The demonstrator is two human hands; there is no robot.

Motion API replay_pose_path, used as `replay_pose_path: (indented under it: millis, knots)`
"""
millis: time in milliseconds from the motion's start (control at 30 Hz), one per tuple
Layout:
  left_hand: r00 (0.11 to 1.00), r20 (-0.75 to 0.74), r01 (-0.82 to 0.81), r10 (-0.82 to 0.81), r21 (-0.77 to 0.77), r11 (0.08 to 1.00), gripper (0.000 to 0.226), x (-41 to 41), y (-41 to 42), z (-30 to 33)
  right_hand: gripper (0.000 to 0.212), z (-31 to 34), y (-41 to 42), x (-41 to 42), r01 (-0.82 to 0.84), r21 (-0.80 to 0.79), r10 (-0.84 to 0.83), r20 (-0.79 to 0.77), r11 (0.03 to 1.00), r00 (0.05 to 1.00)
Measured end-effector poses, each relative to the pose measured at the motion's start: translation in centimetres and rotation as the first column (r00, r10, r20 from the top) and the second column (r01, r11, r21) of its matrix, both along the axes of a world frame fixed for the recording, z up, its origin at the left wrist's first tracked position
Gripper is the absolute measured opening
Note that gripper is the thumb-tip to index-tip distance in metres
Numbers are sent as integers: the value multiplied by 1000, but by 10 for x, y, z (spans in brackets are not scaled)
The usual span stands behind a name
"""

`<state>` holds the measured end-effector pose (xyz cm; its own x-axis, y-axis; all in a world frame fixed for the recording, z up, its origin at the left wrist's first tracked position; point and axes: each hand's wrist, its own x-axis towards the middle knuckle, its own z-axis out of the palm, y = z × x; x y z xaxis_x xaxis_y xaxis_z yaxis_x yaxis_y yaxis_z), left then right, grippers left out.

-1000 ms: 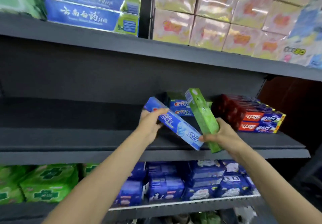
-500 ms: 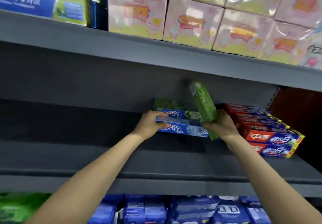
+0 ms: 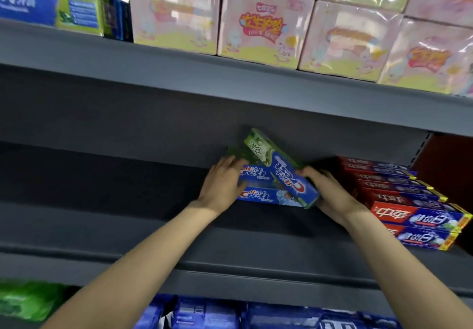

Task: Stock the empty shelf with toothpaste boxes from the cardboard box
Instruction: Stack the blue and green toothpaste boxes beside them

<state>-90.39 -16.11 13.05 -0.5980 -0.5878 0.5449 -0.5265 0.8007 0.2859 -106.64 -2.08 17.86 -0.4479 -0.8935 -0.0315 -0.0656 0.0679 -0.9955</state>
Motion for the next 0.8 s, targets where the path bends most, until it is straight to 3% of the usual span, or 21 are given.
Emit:
replay_pose_path:
  millis: [67,100,167,200,233,300,400,533,633,733,800]
  knots:
    - [956,-293,48,17,214,976,52,3,2,10,30,1,-1,-2,-114,35,110,99,993,989]
    - [892,-450,160,34,386,908,57,5,2,17,35,2,0,-2,-178,54,170,119,983,978]
    - [719,-678,475,150,638,607,54,10,6,33,40,4,1,-2,-278,97,265,127,956,956]
    - [668,-716,569,202,667,481,49,13,6,38,41,5,1,-1,-295,126,283,110,947,953]
    - [661,-720,601,211,677,426,41,15,5,42,42,6,1,0,-302,148,293,83,942,953]
    - [651,-730,626,207,671,398,25,18,6,46,36,9,0,3,-308,167,311,3,937,950]
    - [622,-742,645,250,666,374,27,13,10,44,11,8,-6,12,-208,133,219,-75,969,973]
    - [729,-667,604,153,733,312,29,-1,32,34,15,-1,-19,30,-87,14,88,-242,996,966]
    - [755,-645,571,115,734,367,25,-6,39,34,21,-1,-24,33,-29,-13,22,-372,999,928]
    - [859,-511,421,-26,676,605,30,0,28,36,80,2,-23,24,92,-15,-81,-613,996,786]
    - [948,-262,303,-182,567,766,43,2,21,36,105,5,-18,20,158,-71,-153,-780,985,607]
